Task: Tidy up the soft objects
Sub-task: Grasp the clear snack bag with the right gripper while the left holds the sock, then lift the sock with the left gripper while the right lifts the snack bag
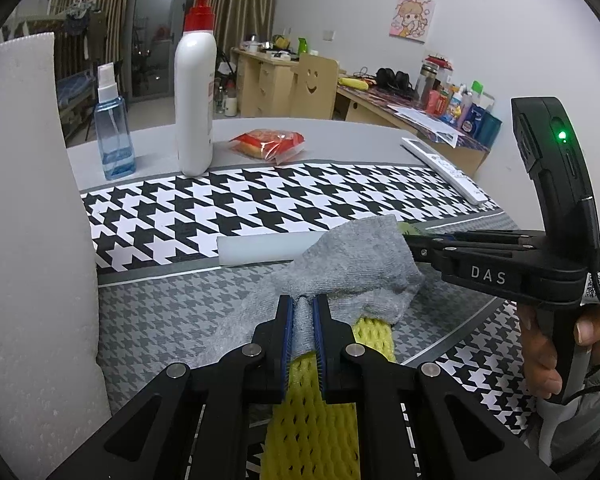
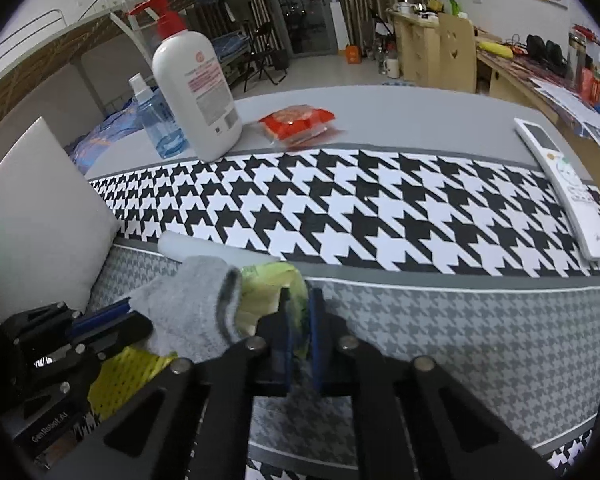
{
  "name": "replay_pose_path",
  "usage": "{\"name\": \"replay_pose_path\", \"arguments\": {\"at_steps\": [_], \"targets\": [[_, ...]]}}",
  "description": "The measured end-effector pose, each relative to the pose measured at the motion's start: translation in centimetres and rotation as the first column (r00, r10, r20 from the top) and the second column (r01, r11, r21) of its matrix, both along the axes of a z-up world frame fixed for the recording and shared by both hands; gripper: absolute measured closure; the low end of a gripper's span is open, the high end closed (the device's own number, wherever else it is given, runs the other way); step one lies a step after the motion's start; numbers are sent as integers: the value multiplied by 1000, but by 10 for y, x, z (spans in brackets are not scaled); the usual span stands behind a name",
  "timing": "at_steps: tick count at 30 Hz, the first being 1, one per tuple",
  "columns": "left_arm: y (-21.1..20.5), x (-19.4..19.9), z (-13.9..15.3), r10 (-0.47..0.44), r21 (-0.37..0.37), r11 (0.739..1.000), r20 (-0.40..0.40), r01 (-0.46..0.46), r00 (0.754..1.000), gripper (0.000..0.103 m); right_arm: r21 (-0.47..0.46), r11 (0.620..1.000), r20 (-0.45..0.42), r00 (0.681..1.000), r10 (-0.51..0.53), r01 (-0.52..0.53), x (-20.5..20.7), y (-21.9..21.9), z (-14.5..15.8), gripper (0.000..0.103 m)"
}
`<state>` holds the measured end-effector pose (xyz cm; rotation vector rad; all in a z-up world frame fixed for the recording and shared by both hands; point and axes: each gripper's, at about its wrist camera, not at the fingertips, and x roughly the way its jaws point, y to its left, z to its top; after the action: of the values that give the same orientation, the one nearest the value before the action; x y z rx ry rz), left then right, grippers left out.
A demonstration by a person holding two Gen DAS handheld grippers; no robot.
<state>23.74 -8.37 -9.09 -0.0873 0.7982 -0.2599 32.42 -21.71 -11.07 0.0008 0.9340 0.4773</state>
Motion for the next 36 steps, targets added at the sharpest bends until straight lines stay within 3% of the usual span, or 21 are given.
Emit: {"name": "replay_pose_path", "arguments": {"at_steps": [27, 36], "targets": [[-8, -23, 40, 10, 4, 1000, 120, -11, 993, 93, 72, 979, 131, 971, -198, 190, -22, -64, 50, 100], [-11, -37, 55, 10, 26, 1000, 174, -15, 985, 93, 117, 973, 155, 965, -214, 197, -35, -74, 64, 100]]}}
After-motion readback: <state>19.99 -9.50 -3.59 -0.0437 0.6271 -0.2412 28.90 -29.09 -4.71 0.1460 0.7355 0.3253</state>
